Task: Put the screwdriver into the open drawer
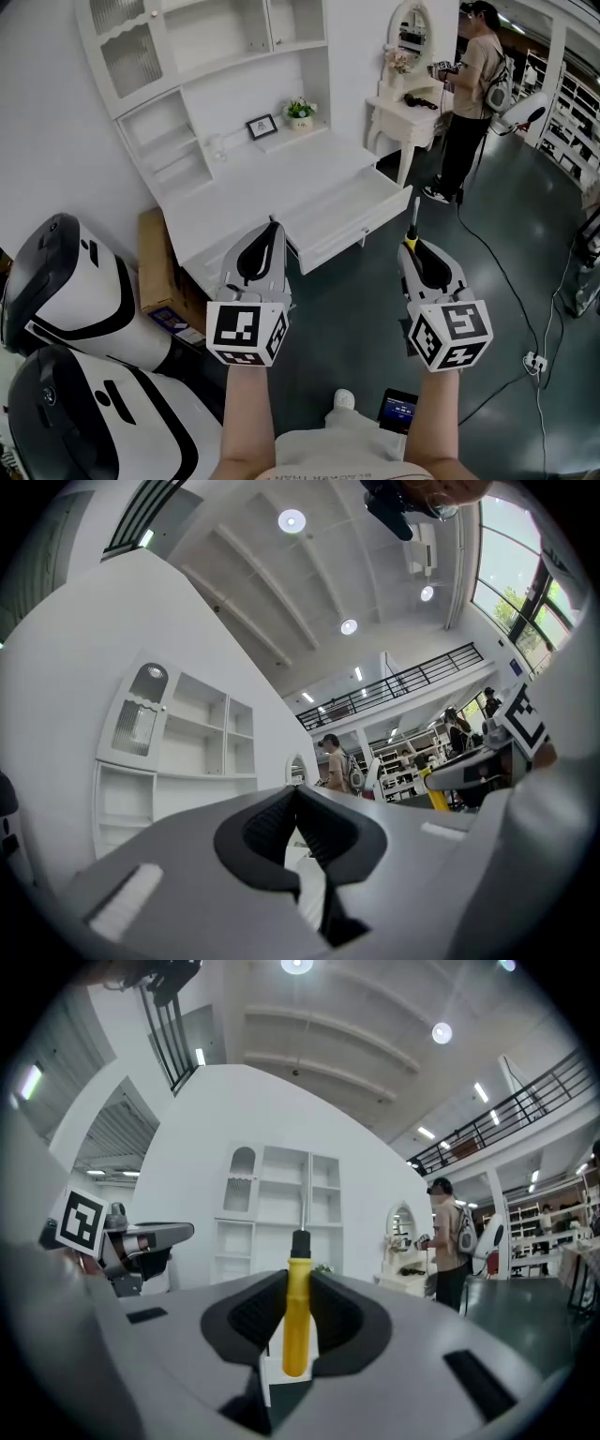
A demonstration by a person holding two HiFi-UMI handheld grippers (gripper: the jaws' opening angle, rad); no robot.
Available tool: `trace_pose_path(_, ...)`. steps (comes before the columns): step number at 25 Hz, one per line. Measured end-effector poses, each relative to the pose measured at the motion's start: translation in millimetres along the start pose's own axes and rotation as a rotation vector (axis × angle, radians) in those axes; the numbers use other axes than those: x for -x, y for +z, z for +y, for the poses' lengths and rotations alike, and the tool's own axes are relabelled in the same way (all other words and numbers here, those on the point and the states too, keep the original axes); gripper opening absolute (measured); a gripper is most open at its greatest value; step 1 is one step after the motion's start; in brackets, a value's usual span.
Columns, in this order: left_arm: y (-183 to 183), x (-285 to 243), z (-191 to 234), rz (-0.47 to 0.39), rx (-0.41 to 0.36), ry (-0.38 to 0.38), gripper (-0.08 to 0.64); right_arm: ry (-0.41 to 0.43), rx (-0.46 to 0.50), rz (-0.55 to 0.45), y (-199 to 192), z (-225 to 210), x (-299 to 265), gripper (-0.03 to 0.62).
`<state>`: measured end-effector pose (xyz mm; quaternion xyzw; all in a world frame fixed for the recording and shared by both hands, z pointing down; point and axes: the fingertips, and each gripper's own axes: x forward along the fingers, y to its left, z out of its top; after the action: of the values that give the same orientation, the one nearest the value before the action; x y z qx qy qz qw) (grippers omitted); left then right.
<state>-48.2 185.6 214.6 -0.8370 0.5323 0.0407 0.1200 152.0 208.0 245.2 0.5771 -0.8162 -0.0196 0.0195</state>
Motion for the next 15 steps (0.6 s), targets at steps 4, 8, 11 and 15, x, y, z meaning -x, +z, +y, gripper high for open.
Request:
trace_pose_path(4,-6,-33,-1,-0.005,0.002,0.019,0.005,0.020,0.006,-0.001,0,-24,-26,0.081)
trace_pose_path(8,-11,-56,-2,-0.008,0.007,0.044,0.005,0.044,0.021,0.009,-2,-41,-46,0.081)
trace_pose_path(11,-17,-69,-3,-0.002,-0.004,0.053,0.005,0.050,0.028,0.013,-5,-52,-55,0.081)
trace_pose_path(15,-16,-83,1,-0.014,-0.004,0.064,0.005,0.058,0.033,0.012,-7,-60,-65,0.081)
